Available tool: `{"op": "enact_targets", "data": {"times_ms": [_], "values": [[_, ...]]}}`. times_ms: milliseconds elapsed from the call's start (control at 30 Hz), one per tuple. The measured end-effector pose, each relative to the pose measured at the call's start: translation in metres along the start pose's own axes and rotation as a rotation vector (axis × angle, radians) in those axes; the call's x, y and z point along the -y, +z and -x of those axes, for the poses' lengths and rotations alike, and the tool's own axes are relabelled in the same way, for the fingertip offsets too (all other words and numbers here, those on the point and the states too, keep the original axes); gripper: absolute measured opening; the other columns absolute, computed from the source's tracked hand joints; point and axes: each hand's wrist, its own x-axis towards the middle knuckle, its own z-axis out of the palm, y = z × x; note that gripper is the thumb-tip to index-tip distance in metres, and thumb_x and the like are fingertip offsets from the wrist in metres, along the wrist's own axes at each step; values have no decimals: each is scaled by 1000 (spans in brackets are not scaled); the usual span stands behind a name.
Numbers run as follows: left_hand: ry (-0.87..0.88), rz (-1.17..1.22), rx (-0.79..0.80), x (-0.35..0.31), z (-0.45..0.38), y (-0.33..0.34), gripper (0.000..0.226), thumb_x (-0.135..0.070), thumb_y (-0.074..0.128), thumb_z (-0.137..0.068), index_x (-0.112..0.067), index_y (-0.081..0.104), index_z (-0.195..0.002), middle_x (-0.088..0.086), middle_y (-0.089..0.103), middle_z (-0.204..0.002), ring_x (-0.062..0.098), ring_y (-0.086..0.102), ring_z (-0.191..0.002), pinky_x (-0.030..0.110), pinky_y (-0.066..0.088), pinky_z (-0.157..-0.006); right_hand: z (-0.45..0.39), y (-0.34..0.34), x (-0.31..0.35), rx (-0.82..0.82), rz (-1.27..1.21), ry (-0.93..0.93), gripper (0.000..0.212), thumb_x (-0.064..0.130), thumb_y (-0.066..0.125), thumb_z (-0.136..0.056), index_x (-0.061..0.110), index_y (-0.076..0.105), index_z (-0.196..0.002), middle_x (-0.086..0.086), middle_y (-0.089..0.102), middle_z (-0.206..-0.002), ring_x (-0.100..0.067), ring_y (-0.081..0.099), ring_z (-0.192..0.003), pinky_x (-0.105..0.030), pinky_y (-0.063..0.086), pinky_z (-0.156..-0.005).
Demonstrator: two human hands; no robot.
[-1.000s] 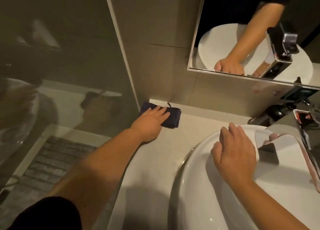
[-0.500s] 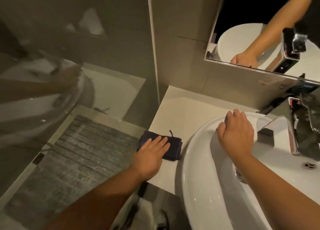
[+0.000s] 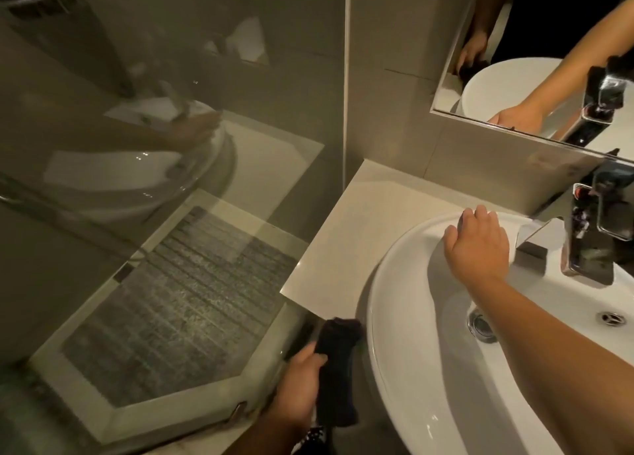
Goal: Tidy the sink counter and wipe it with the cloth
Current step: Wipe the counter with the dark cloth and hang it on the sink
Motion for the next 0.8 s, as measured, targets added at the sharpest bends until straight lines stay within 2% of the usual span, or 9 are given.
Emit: {"op": "enact_targets", "data": {"times_ms": [67, 133, 300, 367, 433, 500, 567, 667, 800], "values": [[-194, 392, 13, -15, 6, 7, 29, -8, 41, -95, 2, 60, -115, 22, 69, -103, 32, 65, -92, 39, 52, -80, 0, 0, -1, 21, 7, 2, 42, 32, 31, -86, 0, 51, -103, -22, 51, -110, -39, 47, -102, -50, 44, -79], [-248, 575, 35, -38, 2, 12, 31, -14, 40, -98, 2, 60, -115, 24, 68, -110, 34, 63, -100, 42, 49, -83, 0, 0, -1, 32, 22, 4, 39, 32, 33, -87, 1, 50, -103, -21, 51, -110, -38, 46, -101, -49, 43, -78], [-8, 433, 36, -117, -56, 42, 30, -13, 44, -98, -16, 57, -125, 15, 67, -118, 31, 64, -105, 43, 51, -82, -1, 1, 0, 48, 34, 13, 36, 31, 32, -87, 3, 49, -102, -18, 51, -110, -36, 46, -100, -47, 40, -77], [170, 257, 32, -153, -86, 64, 27, -9, 44, -97, -17, 61, -118, 13, 68, -111, 28, 65, -100, 42, 52, -88, -2, 1, 0, 62, 37, 24, 34, 30, 32, -87, 4, 49, -102, -16, 51, -110, -35, 46, -101, -46, 41, -78], [352, -3, 34, -186, -117, 91, 26, -4, 43, -96, -21, 62, -102, 10, 66, -97, 22, 62, -83, 27, 53, -73, -3, 2, 1, 59, 44, 30, 35, 30, 31, -88, 5, 49, -104, -15, 51, -114, -34, 46, -105, -45, 41, -80], [535, -325, 10, -211, -149, 120, 25, -5, 42, -95, -18, 60, -103, 10, 63, -92, 18, 55, -72, 21, 47, -59, -4, 5, -1, 59, 50, 39, 36, 30, 29, -88, 6, 48, -107, -14, 50, -118, -34, 46, -109, -45, 42, -83], [742, -687, 51, -226, -188, 145, 31, -6, 40, -94, -14, 57, -120, 12, 64, -106, 23, 58, -88, 26, 45, -69, -4, 9, -1, 68, 37, 65, 41, 32, 28, -88, 7, 48, -113, -15, 50, -126, -35, 46, -118, -48, 43, -90], [974, -1250, 287, -226, -238, 185, 52, -2, 41, -94, -16, 37, -145, 6, 42, -149, 24, 40, -134, 29, 31, -108, -4, 16, 0, 63, 37, 93, 53, 35, 26, -90, 7, 48, -128, -17, 46, -143, -35, 40, -133, -50, 40, -103], [1130, -1897, 540, -197, -278, 207, 63, -1, 46, -94, -20, 25, -150, 4, 16, -161, 23, 16, -147, 42, 15, -118, -5, 23, 0, 18, 23, 104, 58, 35, 26, -89, 5, 51, -132, -18, 47, -145, -36, 40, -136, -52, 38, -105]]}}
